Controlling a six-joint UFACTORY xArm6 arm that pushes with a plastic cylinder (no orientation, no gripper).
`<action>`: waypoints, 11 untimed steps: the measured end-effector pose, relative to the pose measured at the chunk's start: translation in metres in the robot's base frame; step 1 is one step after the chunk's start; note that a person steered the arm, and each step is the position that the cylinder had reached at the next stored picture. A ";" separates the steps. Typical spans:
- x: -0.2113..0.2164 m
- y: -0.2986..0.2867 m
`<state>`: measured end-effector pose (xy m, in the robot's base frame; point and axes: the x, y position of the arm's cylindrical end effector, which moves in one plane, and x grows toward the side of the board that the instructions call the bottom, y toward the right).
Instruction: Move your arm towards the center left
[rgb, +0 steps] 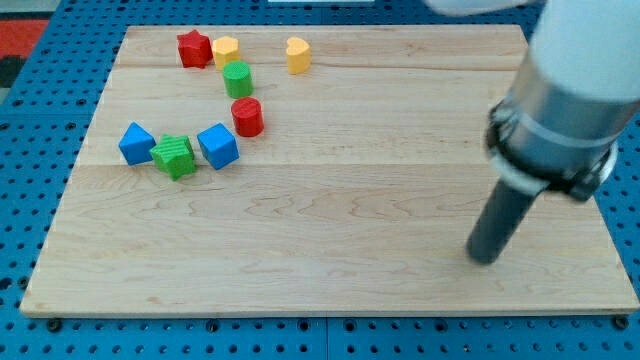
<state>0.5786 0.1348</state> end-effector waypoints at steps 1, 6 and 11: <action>0.017 -0.104; -0.070 -0.401; -0.150 -0.311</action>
